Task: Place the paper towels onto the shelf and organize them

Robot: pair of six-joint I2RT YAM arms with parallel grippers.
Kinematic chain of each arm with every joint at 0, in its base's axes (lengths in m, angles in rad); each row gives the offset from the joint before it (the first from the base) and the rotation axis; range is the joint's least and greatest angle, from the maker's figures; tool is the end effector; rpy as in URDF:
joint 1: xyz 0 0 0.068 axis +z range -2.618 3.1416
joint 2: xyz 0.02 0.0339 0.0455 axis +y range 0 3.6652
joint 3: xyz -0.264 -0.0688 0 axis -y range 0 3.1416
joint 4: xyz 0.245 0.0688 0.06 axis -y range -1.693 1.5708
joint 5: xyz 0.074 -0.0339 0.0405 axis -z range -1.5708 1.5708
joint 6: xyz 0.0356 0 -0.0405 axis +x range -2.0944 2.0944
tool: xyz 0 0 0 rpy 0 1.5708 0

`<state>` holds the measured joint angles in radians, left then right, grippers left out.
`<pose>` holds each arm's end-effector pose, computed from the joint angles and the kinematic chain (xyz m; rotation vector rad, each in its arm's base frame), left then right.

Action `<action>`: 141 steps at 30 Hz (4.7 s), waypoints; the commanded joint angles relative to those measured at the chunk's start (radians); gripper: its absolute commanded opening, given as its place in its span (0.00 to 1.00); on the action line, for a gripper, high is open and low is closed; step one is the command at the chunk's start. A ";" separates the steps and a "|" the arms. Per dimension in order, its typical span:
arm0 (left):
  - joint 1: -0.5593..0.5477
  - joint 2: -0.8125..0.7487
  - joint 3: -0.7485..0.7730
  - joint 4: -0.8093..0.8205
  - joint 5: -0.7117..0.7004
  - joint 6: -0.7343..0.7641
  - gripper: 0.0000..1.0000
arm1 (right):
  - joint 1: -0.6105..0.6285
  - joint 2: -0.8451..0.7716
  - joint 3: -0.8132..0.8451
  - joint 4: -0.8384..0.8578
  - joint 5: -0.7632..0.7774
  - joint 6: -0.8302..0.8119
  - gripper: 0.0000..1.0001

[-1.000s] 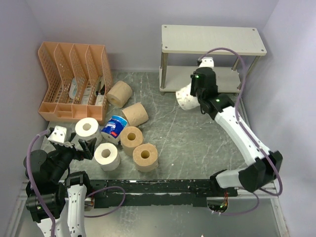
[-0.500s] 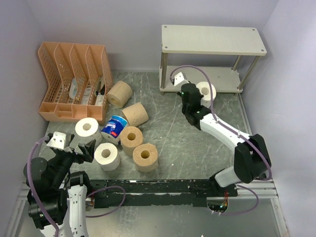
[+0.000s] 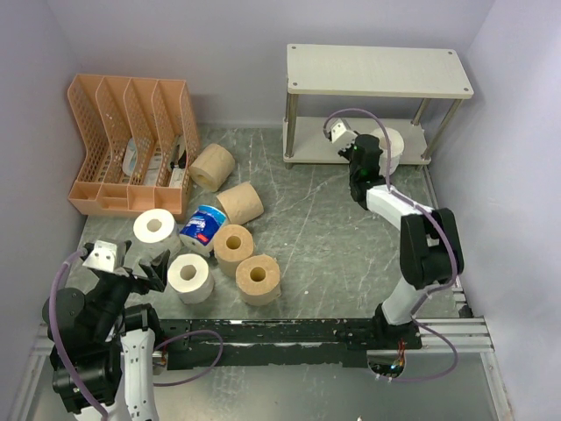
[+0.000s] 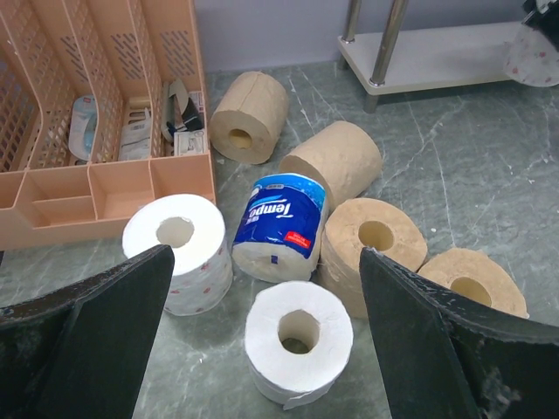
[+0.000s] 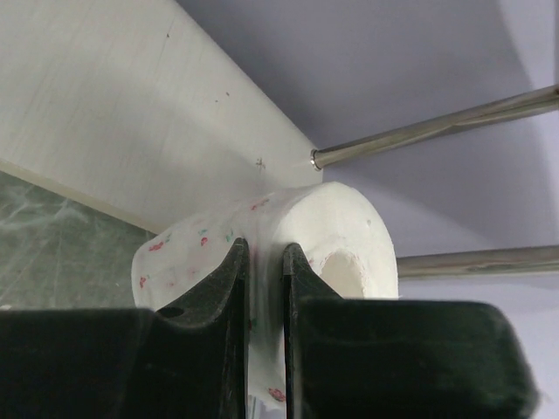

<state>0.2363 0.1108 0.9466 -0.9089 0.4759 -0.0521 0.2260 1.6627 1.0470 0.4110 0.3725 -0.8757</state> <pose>-0.0129 -0.0199 0.3570 0.1271 1.6367 -0.2499 0.3770 0.0734 0.2621 -0.7111 1.6879 -0.7935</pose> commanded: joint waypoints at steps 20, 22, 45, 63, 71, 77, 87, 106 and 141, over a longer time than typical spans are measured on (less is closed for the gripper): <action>0.014 0.021 -0.008 0.037 -0.044 -0.025 0.99 | -0.205 0.449 0.339 0.485 -0.018 0.051 0.26; 0.014 0.027 -0.009 0.038 -0.043 -0.025 0.99 | -0.198 0.442 0.314 0.526 -0.002 0.048 0.44; 0.007 -0.017 -0.006 0.036 -0.022 -0.016 0.99 | 0.387 -0.581 -0.343 -0.365 -0.364 1.428 0.88; 0.002 -0.019 -0.002 0.029 -0.047 -0.024 0.99 | 0.653 -0.529 -0.434 -0.472 -0.398 1.635 0.69; 0.003 -0.029 -0.002 0.029 -0.053 -0.028 0.99 | 0.691 -0.512 -0.459 -0.432 -0.401 1.638 0.56; 0.001 -0.028 -0.002 0.030 -0.051 -0.026 0.99 | 0.694 -0.473 -0.481 -0.373 -0.452 1.656 0.48; 0.002 -0.029 -0.002 0.027 -0.051 -0.025 0.99 | 0.693 -0.370 -0.515 -0.232 -0.566 1.686 0.34; 0.003 -0.019 -0.002 0.028 -0.038 -0.019 0.99 | 0.573 -0.758 -0.172 -0.634 -0.235 1.736 0.00; -0.017 -0.007 -0.003 0.028 0.015 0.004 0.99 | -0.587 0.211 1.303 -0.846 -0.495 1.975 0.00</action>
<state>0.2245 0.0944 0.9409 -0.9028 0.4774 -0.0563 -0.3477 1.8706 2.2532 -0.4721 -0.1978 1.0332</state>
